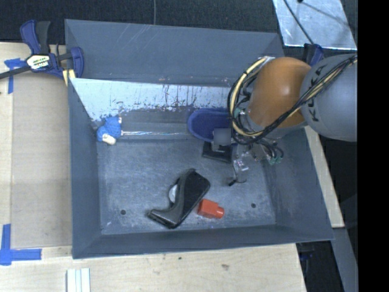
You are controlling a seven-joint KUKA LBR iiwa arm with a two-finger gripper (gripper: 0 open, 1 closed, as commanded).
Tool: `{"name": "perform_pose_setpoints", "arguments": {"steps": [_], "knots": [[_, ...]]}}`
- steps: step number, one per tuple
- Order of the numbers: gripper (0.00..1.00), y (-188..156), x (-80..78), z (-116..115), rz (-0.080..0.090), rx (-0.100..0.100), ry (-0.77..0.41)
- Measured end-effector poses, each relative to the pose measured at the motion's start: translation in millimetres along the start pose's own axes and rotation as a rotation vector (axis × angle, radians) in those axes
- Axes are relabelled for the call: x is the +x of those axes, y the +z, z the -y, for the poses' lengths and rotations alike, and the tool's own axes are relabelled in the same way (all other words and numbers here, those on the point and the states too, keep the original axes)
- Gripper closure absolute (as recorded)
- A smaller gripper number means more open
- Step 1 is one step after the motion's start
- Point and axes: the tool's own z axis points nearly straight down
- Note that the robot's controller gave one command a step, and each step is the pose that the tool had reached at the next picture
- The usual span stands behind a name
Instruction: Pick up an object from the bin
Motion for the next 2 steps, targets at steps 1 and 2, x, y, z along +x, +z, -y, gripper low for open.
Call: {"name": "perform_pose_setpoints", "arguments": {"steps": [1, 2], "knots": [[1.0, -1, -1.5, 1, 0.008, 0.002, 0.002], [1.0, -141, 7.0, 8, 0.015, 0.006, -0.012]]}}
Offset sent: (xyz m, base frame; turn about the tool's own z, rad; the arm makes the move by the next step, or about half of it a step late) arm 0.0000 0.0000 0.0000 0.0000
